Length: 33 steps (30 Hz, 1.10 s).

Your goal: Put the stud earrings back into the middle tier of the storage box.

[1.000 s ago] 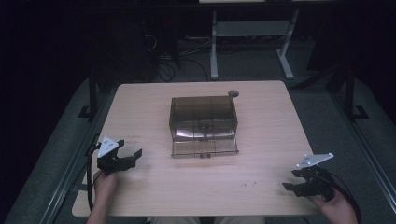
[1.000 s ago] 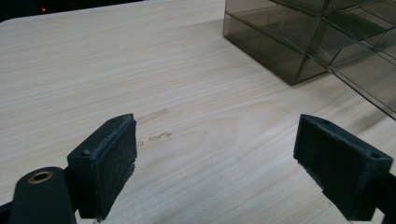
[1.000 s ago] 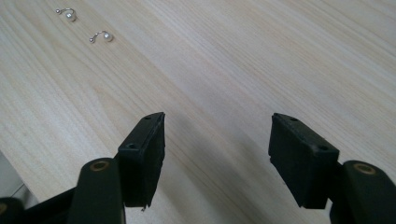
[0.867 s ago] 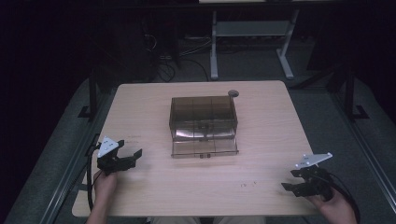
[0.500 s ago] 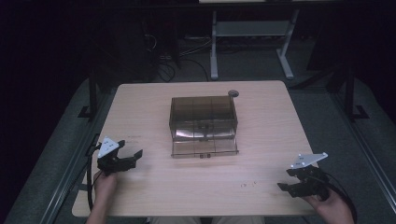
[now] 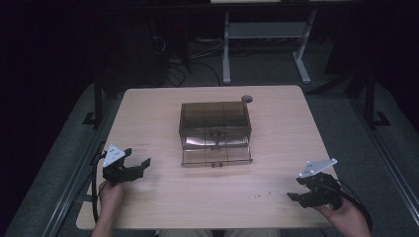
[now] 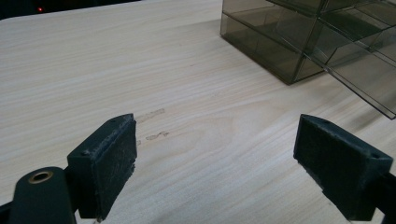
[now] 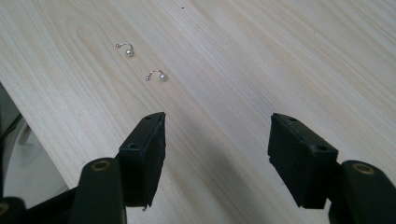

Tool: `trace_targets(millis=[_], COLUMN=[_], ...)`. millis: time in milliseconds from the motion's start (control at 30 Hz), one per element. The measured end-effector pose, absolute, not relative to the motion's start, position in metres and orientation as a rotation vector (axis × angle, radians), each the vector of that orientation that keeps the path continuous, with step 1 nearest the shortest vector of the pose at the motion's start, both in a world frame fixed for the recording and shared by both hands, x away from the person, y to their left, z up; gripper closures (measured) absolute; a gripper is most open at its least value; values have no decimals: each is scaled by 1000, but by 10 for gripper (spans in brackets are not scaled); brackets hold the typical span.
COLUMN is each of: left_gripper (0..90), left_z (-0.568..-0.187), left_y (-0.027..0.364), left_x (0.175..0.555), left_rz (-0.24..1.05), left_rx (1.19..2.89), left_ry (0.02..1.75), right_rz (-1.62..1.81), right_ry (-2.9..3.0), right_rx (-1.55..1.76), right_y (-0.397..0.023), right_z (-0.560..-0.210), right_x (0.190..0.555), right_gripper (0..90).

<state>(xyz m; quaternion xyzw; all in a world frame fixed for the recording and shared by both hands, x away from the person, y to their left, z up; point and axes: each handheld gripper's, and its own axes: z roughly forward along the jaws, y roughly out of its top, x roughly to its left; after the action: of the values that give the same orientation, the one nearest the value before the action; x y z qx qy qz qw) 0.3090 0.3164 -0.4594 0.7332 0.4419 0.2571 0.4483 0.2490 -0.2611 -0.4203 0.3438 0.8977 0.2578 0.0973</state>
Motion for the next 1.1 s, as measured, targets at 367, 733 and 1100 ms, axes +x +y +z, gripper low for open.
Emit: trace_targets(millis=[367, 733, 1100], left_gripper=[128, 128, 128], left_z=[-459, -459, -459], left_y=[317, 318, 318], left_x=[309, 309, 309], left_rz=[636, 633, 631], left_rx=[1806, 1797, 1796], left_ry=[1092, 1094, 1094], right_rz=[714, 662, 601], right_ry=[2705, 2773, 2835], right_rx=[952, 905, 845], right_y=[-243, -221, -201], right_z=[-410, -401, -405], right_x=[257, 268, 278], right_gripper=[382, 430, 474])
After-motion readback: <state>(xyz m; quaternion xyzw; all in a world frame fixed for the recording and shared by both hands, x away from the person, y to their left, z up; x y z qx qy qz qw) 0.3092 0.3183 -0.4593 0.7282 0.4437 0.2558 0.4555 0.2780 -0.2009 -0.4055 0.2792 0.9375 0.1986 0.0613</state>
